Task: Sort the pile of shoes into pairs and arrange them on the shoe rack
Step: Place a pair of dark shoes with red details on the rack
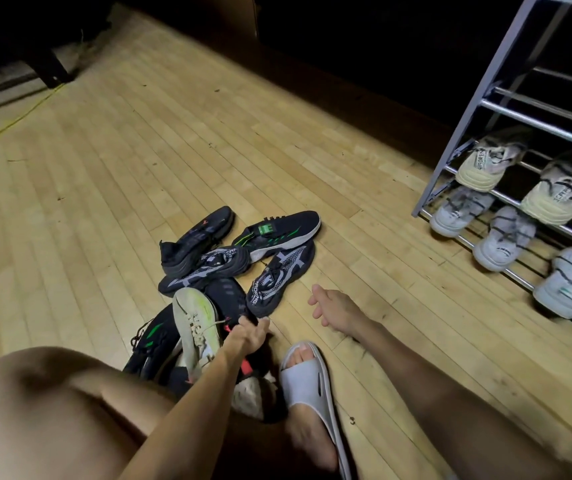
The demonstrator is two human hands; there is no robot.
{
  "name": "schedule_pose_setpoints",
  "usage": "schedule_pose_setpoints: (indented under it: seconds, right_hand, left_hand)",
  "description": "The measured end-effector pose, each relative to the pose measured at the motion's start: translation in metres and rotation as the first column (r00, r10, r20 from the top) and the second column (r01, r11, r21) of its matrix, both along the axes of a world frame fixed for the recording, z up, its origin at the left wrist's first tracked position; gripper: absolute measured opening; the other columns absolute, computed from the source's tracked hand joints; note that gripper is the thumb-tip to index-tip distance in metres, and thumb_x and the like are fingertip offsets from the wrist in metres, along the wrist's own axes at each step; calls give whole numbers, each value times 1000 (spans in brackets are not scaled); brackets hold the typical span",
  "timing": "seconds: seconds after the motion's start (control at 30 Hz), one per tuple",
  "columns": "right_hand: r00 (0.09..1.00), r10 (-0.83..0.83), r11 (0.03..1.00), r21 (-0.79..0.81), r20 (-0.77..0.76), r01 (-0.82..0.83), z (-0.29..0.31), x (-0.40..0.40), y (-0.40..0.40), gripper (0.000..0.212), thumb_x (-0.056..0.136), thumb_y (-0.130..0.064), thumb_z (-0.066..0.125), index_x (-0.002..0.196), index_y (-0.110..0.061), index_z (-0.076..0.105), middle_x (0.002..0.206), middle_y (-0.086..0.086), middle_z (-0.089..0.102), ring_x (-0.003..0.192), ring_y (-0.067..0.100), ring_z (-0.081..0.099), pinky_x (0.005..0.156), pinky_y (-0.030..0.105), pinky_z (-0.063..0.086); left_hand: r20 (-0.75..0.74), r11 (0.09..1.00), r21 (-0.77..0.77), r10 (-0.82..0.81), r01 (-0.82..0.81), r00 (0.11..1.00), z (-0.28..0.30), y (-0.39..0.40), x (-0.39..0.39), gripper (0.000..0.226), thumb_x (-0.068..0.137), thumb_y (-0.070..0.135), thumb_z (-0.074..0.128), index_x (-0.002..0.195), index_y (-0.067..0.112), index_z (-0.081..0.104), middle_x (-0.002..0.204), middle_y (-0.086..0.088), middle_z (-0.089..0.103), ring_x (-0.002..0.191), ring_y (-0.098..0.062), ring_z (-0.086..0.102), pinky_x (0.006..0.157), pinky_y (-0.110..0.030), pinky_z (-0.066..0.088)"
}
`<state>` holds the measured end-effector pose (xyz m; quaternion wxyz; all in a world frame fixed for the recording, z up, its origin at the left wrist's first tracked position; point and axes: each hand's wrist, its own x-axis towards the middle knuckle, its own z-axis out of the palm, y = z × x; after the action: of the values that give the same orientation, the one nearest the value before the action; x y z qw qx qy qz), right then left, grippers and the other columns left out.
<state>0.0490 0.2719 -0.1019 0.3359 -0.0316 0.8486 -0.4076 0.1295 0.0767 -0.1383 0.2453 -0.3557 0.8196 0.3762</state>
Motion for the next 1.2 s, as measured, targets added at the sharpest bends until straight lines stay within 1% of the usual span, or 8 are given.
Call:
schedule_pose_setpoints:
  seconds: [0.23, 0.43, 0.53, 0.7, 0.8, 0.9, 1.07, 1.2]
  right_hand:
    - [1000, 7, 1000, 10, 8, -7, 9, 13, -1, 49, 104, -48, 24, 102, -20, 64, 83, -1, 67, 72, 19, 59, 68, 29, 43]
    - [1000, -18, 1000, 4, 17, 18, 14, 20, 5, 51, 103, -48, 25, 107, -17, 65, 84, -1, 67, 72, 20, 59, 63, 27, 41]
    - [1000, -6, 1000, 3, 9, 6, 17, 24, 8, 53, 105, -45, 25, 113, -13, 66, 92, 1, 68, 79, 21, 58, 69, 28, 43]
    - [997, 3, 1000, 22, -83, -1, 29, 25, 12, 56, 106, -41, 23, 119, -2, 62, 119, 20, 65, 96, 30, 57, 95, 39, 45]
    - [995, -96, 994, -53, -29, 95, 37, 21, 14, 54, 103, -45, 25, 123, -10, 60, 118, 13, 62, 105, 27, 56, 94, 36, 43]
    - [977, -211, 969, -125, 38, 214, 44, 14, 22, 50, 101, -48, 31, 125, -16, 60, 120, 5, 58, 122, 28, 54, 102, 35, 40]
    - [982, -183, 975, -120, 44, 187, 49, 17, 55, 32, 94, -43, 47, 78, -20, 61, 84, -1, 63, 82, 17, 56, 70, 32, 39]
    - [967, -256, 953, -161, 15, 255, 52, 23, 74, 33, 93, -47, 50, 80, -18, 61, 79, -1, 61, 74, 15, 54, 67, 32, 38]
  left_hand:
    - [73, 975, -73, -205, 211, 976, 1, 7, 9, 50, 97, 44, 47, 133, 10, 44, 134, -18, 51, 123, -38, 50, 104, -46, 38]
    - [-269, 998, -59, -15, -1, 963, 24, 15, -2, 30, 95, 50, 44, 84, 22, 47, 82, 5, 60, 97, -28, 59, 87, -38, 36]
    - [-440, 990, 74, 142, -122, 887, 37, 18, -6, 31, 97, 50, 42, 88, 21, 51, 85, 5, 61, 92, -26, 57, 83, -37, 38]
    - [-588, 979, 202, 149, -34, 795, 61, 42, -15, 33, 98, 53, 35, 92, 27, 54, 92, 10, 59, 89, -8, 52, 79, -24, 38]
    - [-676, 968, 242, 116, 70, 728, 80, 69, -23, 53, 90, 63, 28, 100, 20, 57, 93, 15, 56, 85, 12, 49, 74, -3, 34]
    - [-711, 953, 270, 101, 137, 696, 92, 91, -31, 60, 84, 69, 25, 101, 23, 59, 90, 18, 53, 84, 15, 48, 77, -5, 34]
    - [-698, 931, 316, 97, 184, 710, 102, 116, -42, 48, 89, 62, 26, 94, 25, 55, 82, 10, 46, 86, -8, 48, 84, -24, 37]
    - [-723, 915, 299, 33, 269, 690, 112, 142, -48, 42, 102, 51, 24, 106, 26, 57, 87, 16, 45, 85, 2, 46, 81, -19, 34]
